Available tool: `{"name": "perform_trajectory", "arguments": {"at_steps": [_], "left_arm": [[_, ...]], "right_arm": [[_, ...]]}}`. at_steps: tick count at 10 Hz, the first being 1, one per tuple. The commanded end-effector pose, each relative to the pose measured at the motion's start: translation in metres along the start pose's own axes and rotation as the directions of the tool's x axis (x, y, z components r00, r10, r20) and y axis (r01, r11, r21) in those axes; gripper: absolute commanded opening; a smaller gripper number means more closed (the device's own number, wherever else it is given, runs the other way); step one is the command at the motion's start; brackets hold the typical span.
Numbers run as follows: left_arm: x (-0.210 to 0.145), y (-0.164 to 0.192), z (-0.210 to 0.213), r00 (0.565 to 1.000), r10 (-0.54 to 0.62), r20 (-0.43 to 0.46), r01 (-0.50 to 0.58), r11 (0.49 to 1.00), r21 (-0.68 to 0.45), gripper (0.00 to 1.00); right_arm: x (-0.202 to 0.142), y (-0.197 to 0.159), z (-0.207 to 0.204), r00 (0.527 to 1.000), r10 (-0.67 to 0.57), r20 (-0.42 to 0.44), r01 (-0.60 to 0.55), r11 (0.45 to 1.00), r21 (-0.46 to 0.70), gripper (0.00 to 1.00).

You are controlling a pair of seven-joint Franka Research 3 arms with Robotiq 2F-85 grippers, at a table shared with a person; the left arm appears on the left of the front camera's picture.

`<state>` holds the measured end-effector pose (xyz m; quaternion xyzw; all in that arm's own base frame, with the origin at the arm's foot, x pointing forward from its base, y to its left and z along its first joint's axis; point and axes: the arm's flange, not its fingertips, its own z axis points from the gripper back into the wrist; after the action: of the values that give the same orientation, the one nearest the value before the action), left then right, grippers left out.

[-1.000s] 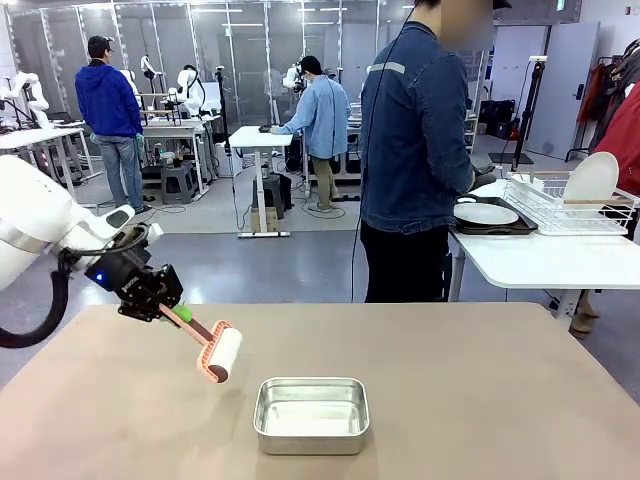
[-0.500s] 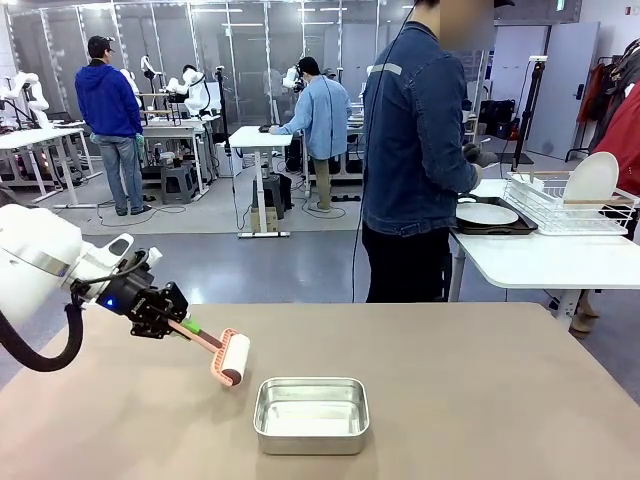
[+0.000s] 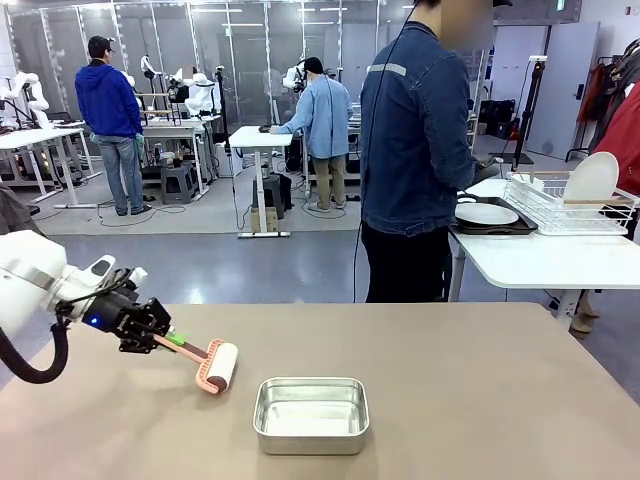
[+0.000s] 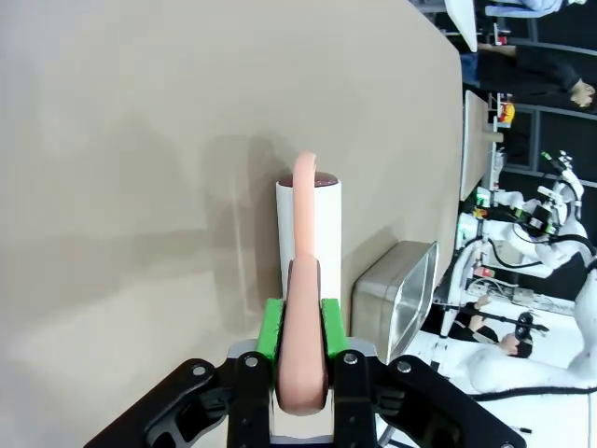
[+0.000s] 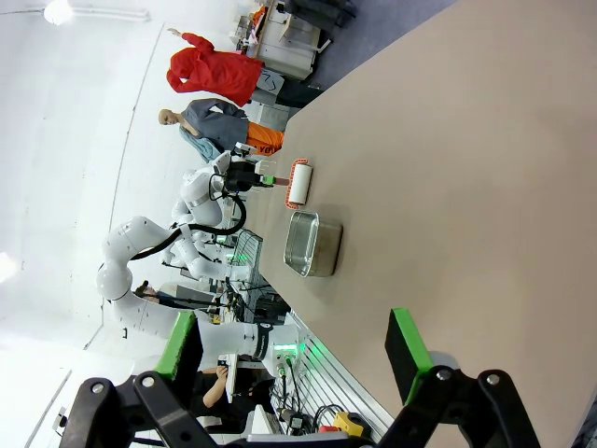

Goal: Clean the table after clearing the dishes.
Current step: When the right (or left) Handle tray is removed, use the right hand (or left hand) to clean the right (or left) side of the table with the Lint Roller.

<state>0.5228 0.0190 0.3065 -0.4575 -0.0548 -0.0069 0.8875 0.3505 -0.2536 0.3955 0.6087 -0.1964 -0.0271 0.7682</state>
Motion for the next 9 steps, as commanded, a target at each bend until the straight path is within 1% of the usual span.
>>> {"name": "perform_trajectory", "arguments": {"at_steps": [1, 2, 3, 4, 5, 6, 7, 9], "left_arm": [[-0.001, 0.062, 0.021, 0.999, 0.016, 0.03, -0.016, 1.0, 0.003, 0.21], [-0.007, 0.08, 0.036, 0.999, 0.033, 0.016, -0.033, 0.999, -0.005, 0.21], [-0.012, 0.098, 0.054, 0.997, 0.051, 0.052, -0.05, 0.999, -0.019, 0.21], [-0.017, 0.111, 0.07, 0.994, 0.07, 0.082, -0.069, 0.998, -0.009, 0.21], [-0.024, 0.121, 0.087, 0.992, 0.066, 0.108, -0.068, 0.997, 0.02, 0.21], [-0.033, 0.126, 0.11, 0.993, 0.063, 0.102, -0.07, 0.995, 0.066, 0.21], [-0.04, 0.129, 0.139, 0.986, 0.083, 0.143, -0.098, 0.99, 0.101, 0.21], [-0.053, 0.12, 0.178, 0.973, 0.107, 0.205, -0.149, 0.967, 0.204, 0.21]], "right_arm": [[-0.001, 0.002, 0.0, 1.0, 0.011, -0.001, -0.011, 1.0, -0.001, 1.0], [-0.001, 0.002, 0.0, 1.0, 0.011, -0.001, -0.011, 1.0, -0.001, 1.0], [-0.001, 0.002, 0.0, 1.0, 0.011, -0.001, -0.011, 1.0, -0.001, 1.0], [-0.001, 0.002, 0.0, 1.0, 0.011, -0.001, -0.011, 1.0, -0.001, 1.0], [-0.001, 0.002, 0.0, 1.0, 0.011, -0.001, -0.011, 1.0, -0.001, 1.0], [-0.001, 0.002, 0.0, 1.0, 0.011, -0.001, -0.011, 1.0, -0.001, 1.0], [-0.001, 0.002, 0.0, 1.0, 0.011, -0.001, -0.011, 1.0, -0.001, 1.0], [-0.001, 0.002, 0.0, 1.0, 0.011, -0.001, -0.011, 1.0, -0.001, 1.0]]}}
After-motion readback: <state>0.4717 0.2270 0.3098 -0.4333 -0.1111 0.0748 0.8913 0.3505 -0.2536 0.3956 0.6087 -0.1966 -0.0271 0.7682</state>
